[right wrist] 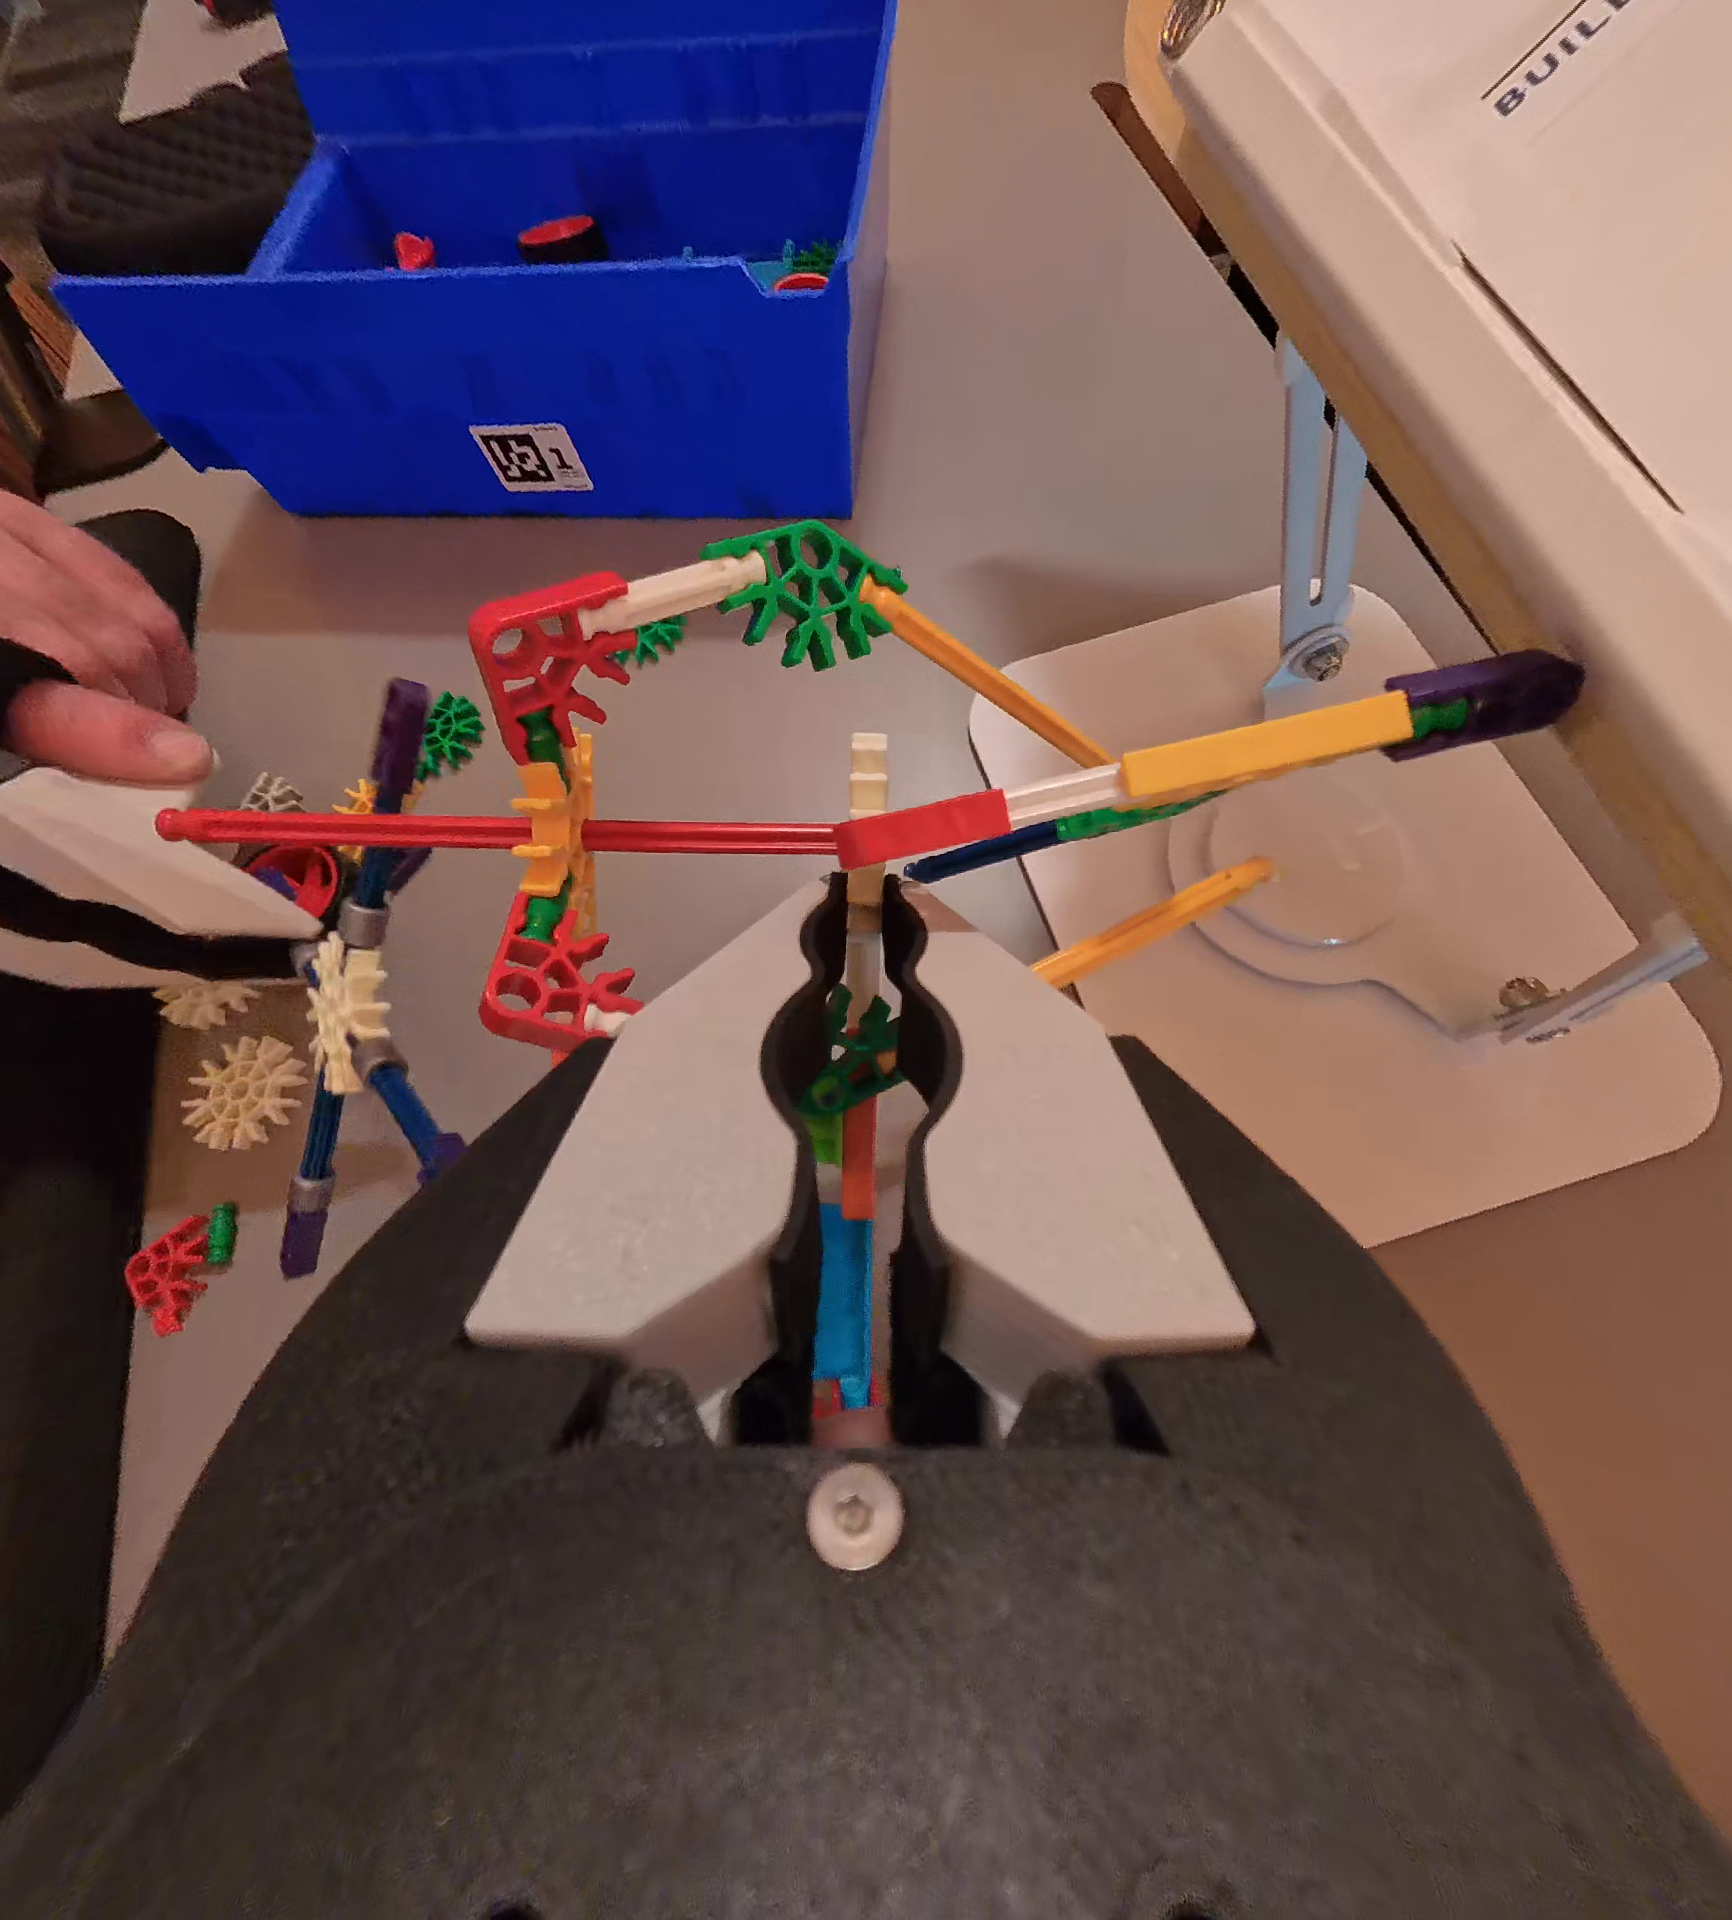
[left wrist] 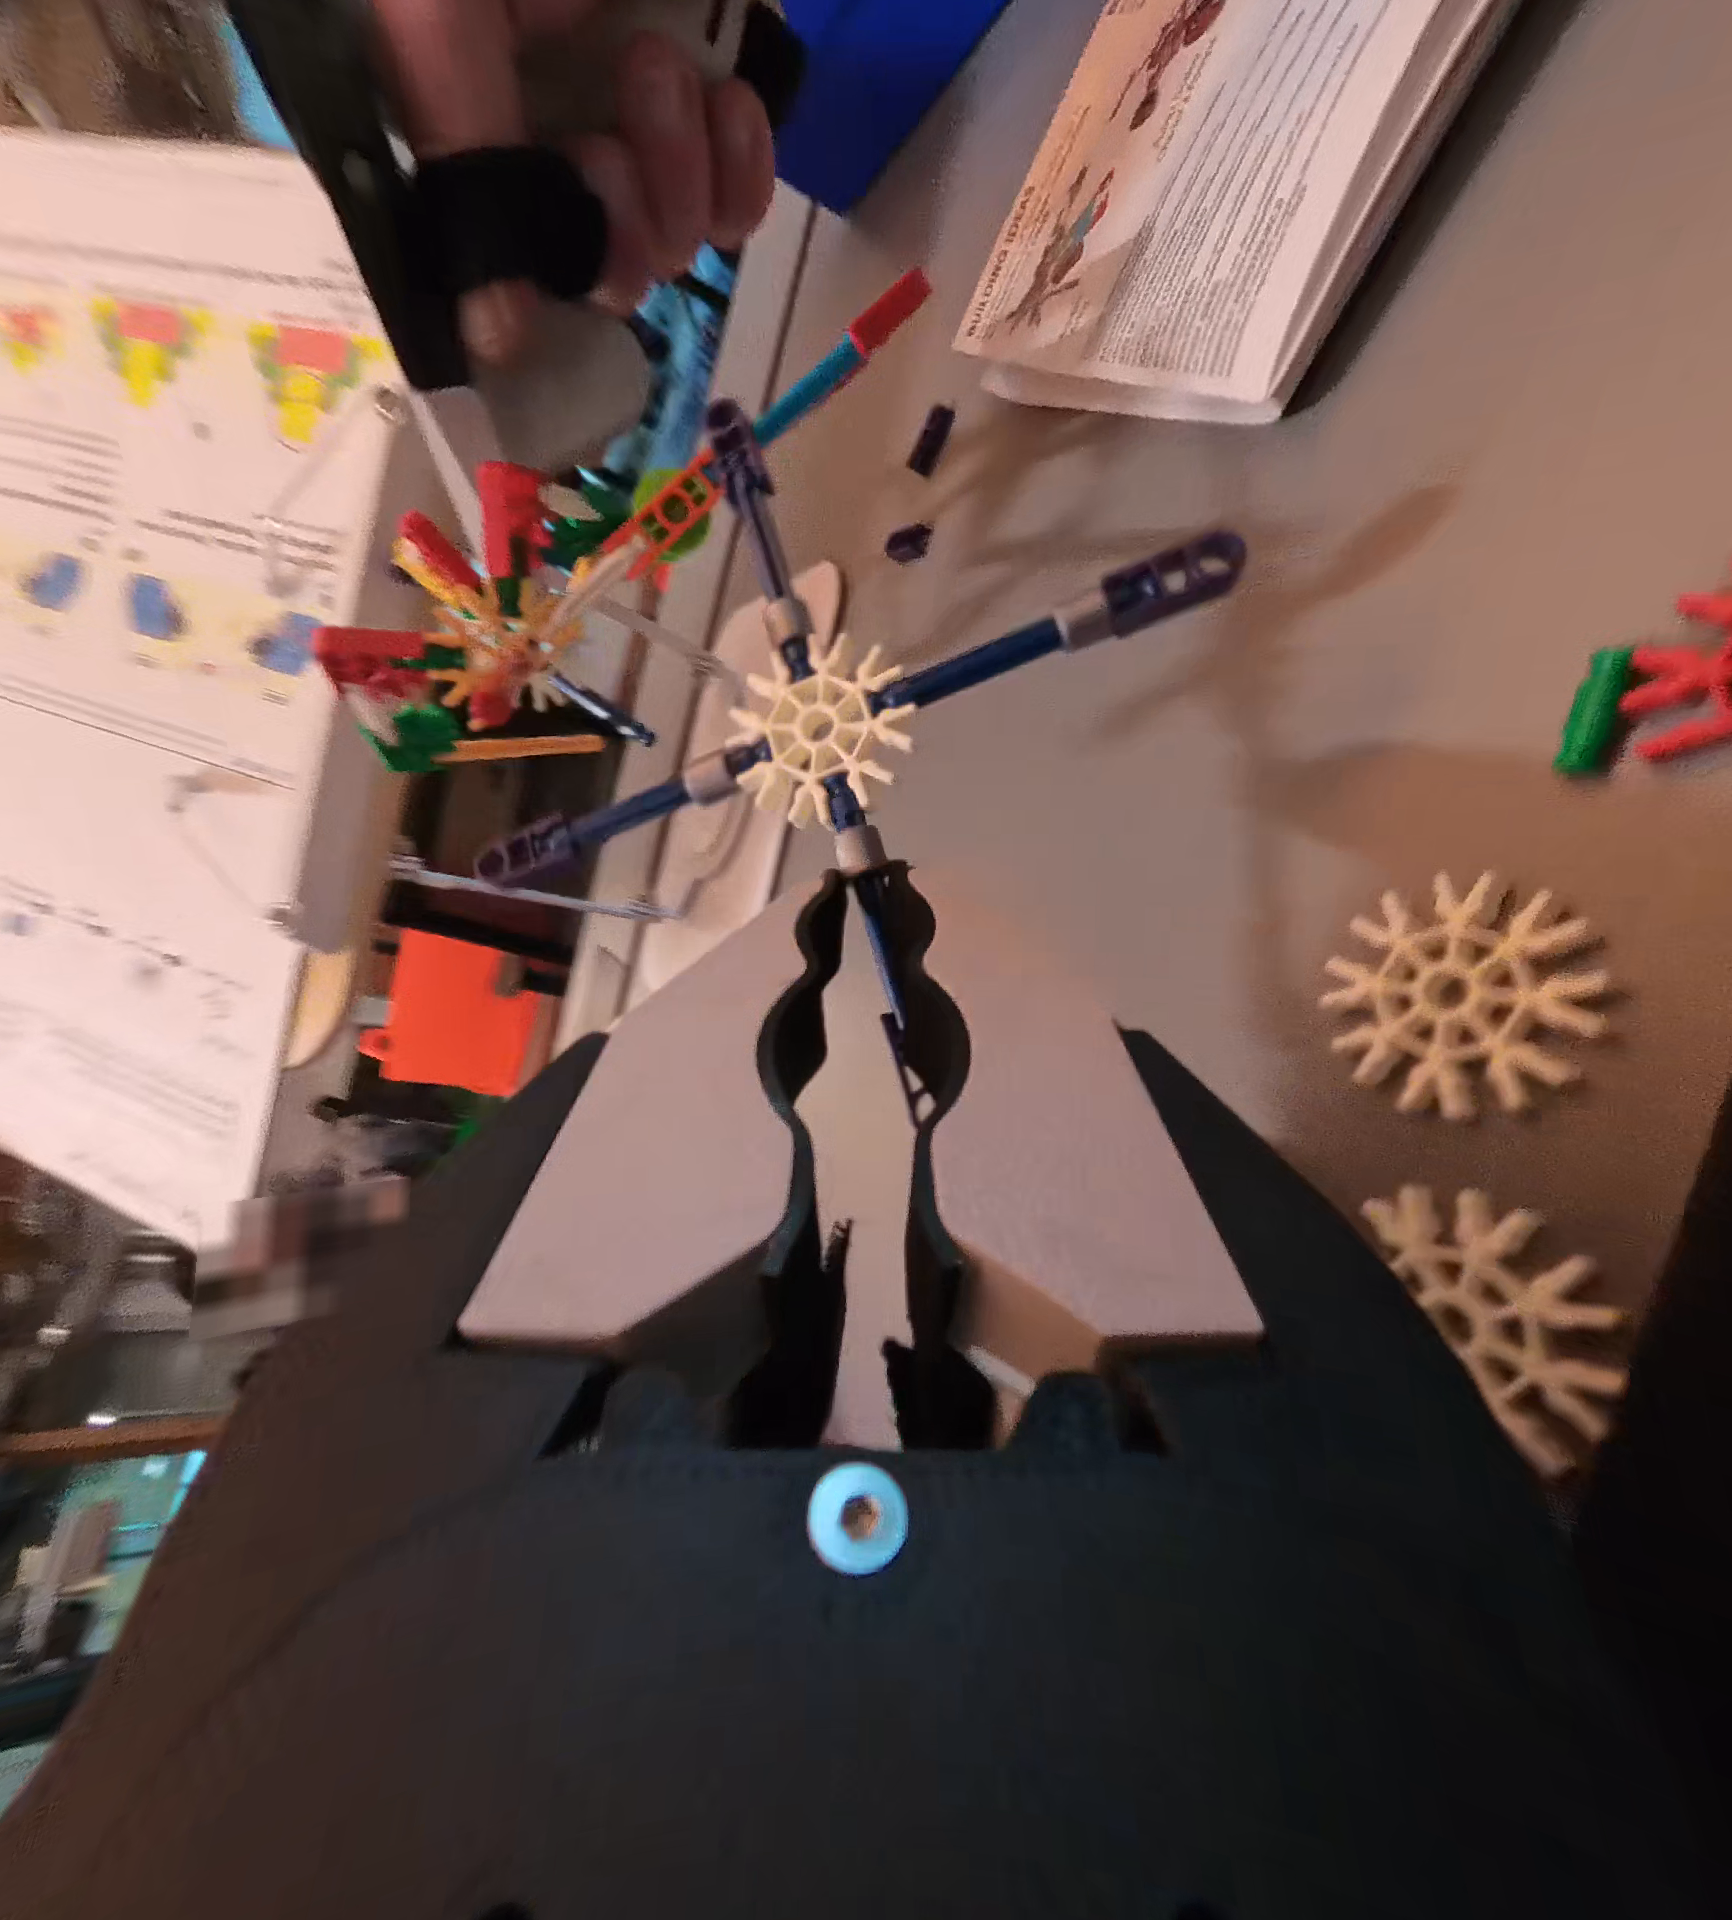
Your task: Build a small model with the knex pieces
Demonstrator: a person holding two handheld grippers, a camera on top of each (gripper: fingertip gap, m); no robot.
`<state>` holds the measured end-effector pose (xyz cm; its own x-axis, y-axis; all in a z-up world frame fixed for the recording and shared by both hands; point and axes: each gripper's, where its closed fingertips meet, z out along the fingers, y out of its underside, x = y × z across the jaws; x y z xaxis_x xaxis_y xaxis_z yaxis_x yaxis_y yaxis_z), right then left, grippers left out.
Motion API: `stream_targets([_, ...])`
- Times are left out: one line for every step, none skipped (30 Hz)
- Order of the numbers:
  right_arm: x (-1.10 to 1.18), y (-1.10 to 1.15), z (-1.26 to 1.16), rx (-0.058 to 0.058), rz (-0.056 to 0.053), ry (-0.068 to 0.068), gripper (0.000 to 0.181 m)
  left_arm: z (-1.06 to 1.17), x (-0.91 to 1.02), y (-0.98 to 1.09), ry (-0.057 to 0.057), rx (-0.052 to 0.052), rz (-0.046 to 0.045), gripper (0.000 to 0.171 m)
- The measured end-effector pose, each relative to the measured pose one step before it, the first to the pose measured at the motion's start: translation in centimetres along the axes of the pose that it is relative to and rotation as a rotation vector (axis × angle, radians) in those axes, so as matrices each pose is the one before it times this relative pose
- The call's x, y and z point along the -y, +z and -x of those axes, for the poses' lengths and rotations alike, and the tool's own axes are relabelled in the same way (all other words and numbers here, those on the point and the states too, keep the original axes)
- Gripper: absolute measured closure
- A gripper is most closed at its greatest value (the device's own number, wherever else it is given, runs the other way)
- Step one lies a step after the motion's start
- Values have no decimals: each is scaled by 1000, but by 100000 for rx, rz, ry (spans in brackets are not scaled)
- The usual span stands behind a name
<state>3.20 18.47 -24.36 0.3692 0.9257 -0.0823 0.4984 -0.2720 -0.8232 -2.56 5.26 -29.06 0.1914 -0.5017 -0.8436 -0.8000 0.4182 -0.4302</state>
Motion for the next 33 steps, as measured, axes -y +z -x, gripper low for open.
stream_targets([81, 8, 94, 744, -615, 644, 178, 645, -456, -486, 2623, 4946, -367, 166])
stream_targets([68, 23, 58, 621, -598, 652, 178, 394, -608, -383, 1765, 3048, 606, 166])
stream_targets([71, 19, 37, 563, -627, 660, 178, 288, -394, -368, 566, 2064, -839, 165])
stream_targets([58, 42, 32, 606, -668, 817, 178, 525, -265, -358, 655, 3580, -1235, 166])
stream_targets([57, 58, 23, 605, -642, 916, 178, 592, -209, -325, 2052, 4053, -734, 166])
stream_targets([10, 84, 37, 636, -363, 783, 178, 682, 0, -319, 2768, 4644, -1343, 165])
stream_targets([-53, 115, 62, 593, -77, 526, 178, 905, 312, -360, 2829, 5971, -2632, 166])
stream_targets([-55, 136, 69, 481, 27, 402, 178, 752, 363, -271, 2776, 4612, -2398, 166])
stream_targets([-47, 150, 105, 567, -12, 386, 178, 534, 307, -154, 2476, 3200, -1773, 166])
stream_targets([-24, 137, 154, 738, -33, 252, 178, 528, 315, -123, 2544, 3341, -2103, 166])
stream_targets([-34, 129, 168, 823, 106, 86, 178, 551, 184, -29, 2412, 3185, -1282, 167])
stream_targets([-51, 130, 160, 746, 170, 162, 178, 434, 222, 44, 1763, 2199, -1457, 167])
stream_targets([-58, 156, 127, 682, 113, 310, 178, 361, 305, 70, 2054, 1877, -1791, 167])
stream_targets([-69, 150, 176, 987, 167, 287, 178, 156, 37, 223, 2267, 774, -110, 166])
stream_targets([-74, 147, 200, 1118, 179, 254, 178, -91, -236, 320, 1068, -673, 1295, 166])
stream_targets([-59, 146, 140, 630, 108, 239, 178, -2, 52, 168, -216, -27, -971, 166])
stream_targets([-57, 141, 98, 287, 254, 61, 178, 20, -15, 143, -227, 40, -314, 166])
stream_targets([-60, 130, 130, 498, 311, -52, 178, -172, -141, 203, 511, -1032, 951, 166])
stream_targets([-16, 103, 127, 559, -16, 76, 178, -113, 183, 62, 211, -284, -981, 166])
stream_targets([15, 97, 92, 424, -198, 182, 178, -264, 290, -7, -241, -940, -1557, 167])
stream_targets([-5, 87, 67, 408, -7, 128, 178, -274, 62, 50, 88, -696, 102, 166])
stream_targets([-39, 73, 82, 499, 122, 103, 178, -213, 31, 30, 914, -34, -33, 167])
stream_targets([-33, 83, 110, 579, 83, 177, 178, -156, 73, 7, 686, -14, -454, 167])
stream_targets([-21, 77, 110, 521, 123, 64, 178, -145, -17, 25, 177, -517, 80, 167])
stream_targets([-37, 82, 95, 338, 258, -126, 178, -19, -11, 13, 11, 145, -46, 167])
stream_targets([-12, 61, 96, 264, 197, -144, 178, 20, -8, -1, -36, 196, -160, 167])
stream_targets([6, 36, 86, 284, 24, -64, 178, 1, -63, 7, -111, 43, 159, 167])
stream_targets([6, 0, 40, 188, 27, -15, 178, -13, -40, -2, -25, 49, 120, 166])
stream_targets([4, -32, 5, 142, -80, 49, 178, -46, -43, -4, 175, 9, 165, 167])
stream_targets([29, -56, -12, 212, -254, 177, 178, -57, 7, -12, 115, -48, -56, 167])
stream_targets([24, -50, -48, 73, -226, 247, 178, 10, 82, -48, 50, 263, -525, 167])
stream_targets([10, -35, -47, 7, -144, 216, 178, 40, 10, -17, 49, 260, 19, 167])
stream_targets([22, -40, 25, 307, -151, 132, 178, -9, -99, 36, -143, -151, 583, 166])
